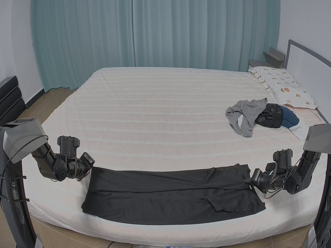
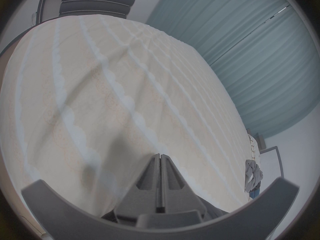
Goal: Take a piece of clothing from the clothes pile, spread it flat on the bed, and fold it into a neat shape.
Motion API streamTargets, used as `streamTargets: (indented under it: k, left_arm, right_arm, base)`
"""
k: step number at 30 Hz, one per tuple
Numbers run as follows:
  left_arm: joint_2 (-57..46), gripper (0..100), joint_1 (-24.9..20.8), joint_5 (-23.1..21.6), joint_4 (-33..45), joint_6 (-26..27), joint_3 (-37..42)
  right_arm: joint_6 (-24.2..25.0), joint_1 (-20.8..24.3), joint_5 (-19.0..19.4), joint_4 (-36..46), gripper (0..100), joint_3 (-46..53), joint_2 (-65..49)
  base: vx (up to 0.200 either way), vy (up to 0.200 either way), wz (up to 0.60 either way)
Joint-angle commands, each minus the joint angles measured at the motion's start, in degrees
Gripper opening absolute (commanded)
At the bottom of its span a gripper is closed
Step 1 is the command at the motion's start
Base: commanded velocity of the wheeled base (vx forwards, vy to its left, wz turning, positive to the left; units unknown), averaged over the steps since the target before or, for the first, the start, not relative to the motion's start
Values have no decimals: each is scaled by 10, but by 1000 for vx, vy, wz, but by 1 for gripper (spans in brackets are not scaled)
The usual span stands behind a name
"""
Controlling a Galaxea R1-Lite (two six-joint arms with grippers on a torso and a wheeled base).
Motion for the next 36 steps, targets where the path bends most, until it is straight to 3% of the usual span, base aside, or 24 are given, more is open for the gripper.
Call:
streamTargets:
  k: [1,8,9,10,19,27,32,36]
  left_arm:
    - [-1,0,3,0,-6,0,3]
    - [-2,0,6,0,-6,0,10]
    - [-3,0,6,0,-6,0,11]
    - [-3,100,6,0,-6,0,11]
    - [-7,100,6,-4,-7,-2,25]
    - [-49,100,17,-41,-10,-2,68]
    - [-53,100,17,-42,-10,-2,71]
    - [-68,100,12,-45,-11,0,82]
  right_arm:
    - [1,0,0,0,0,0,1]
    - [0,0,-1,0,0,0,2]
    - [-1,0,-1,0,100,0,2]
    - [-1,0,0,0,100,0,2]
    - [3,-1,6,1,100,11,-24]
    - [7,-36,15,0,100,5,-41]
    - [9,-43,18,0,100,4,-40]
    - [15,-43,18,0,100,0,-37]
  base:
    - [0,0,0]
    - [0,0,0]
    - [0,0,0]
    - [0,0,0]
    - [0,0,0]
    - [0,0,0]
    - [0,0,0]
    - [-200,0,0]
